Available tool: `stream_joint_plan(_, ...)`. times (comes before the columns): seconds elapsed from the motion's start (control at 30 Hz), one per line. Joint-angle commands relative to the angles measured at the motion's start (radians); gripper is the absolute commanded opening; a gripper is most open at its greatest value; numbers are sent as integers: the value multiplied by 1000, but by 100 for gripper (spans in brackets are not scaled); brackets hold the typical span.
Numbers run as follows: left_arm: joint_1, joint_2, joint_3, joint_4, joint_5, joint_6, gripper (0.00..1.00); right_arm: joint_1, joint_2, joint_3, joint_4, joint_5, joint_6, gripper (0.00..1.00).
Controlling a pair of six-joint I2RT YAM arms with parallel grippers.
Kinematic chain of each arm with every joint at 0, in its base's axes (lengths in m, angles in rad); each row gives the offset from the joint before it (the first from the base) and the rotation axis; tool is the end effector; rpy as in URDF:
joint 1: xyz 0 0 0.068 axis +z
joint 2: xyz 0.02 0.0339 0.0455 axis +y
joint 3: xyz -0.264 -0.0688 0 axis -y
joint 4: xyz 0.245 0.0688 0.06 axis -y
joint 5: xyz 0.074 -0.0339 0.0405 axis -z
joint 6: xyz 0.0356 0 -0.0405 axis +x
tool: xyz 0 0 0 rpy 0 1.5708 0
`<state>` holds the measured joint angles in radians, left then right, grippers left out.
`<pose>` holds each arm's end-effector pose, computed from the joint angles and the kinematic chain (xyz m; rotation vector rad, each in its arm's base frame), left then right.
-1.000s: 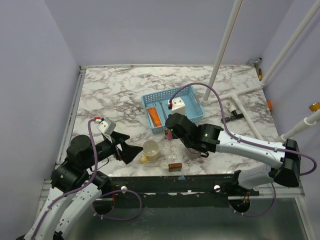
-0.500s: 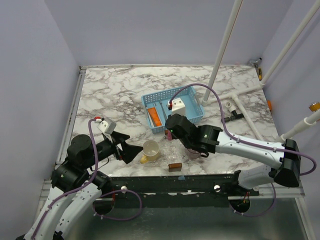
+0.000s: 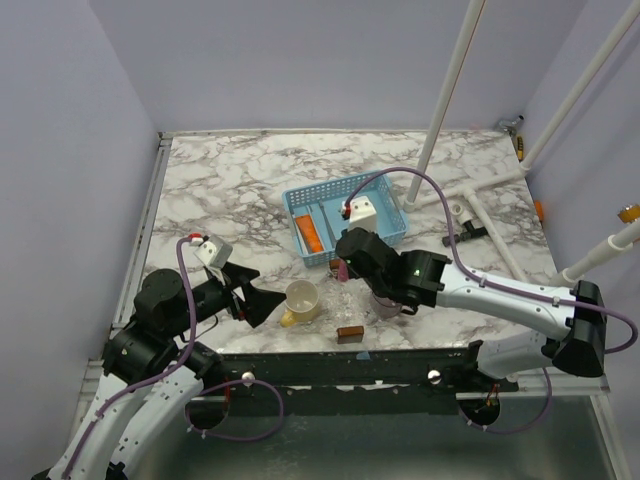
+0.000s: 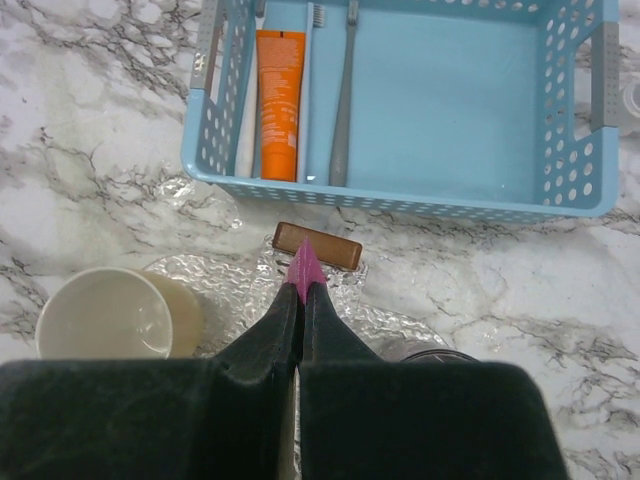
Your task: Prepare toiletry sets of a toothbrush and toothpaste on the tray
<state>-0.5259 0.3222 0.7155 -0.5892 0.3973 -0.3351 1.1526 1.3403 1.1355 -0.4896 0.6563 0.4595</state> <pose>0.0603 -0.0509 0.3256 0.4757 1.7939 -0.9623 0.1377 0.2565 0.3140 -0.3950 2.0724 0.2133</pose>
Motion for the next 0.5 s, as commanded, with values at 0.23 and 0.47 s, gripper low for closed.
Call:
stream_joint_plan(0.23, -3, 4, -8, 14, -20, 11, 99, -1, -46, -19, -26, -8, 32, 1)
stream_joint_plan(0.47, -3, 3, -8, 12, -21, 11, 99, -2, -27, -31, -6, -3, 39, 1)
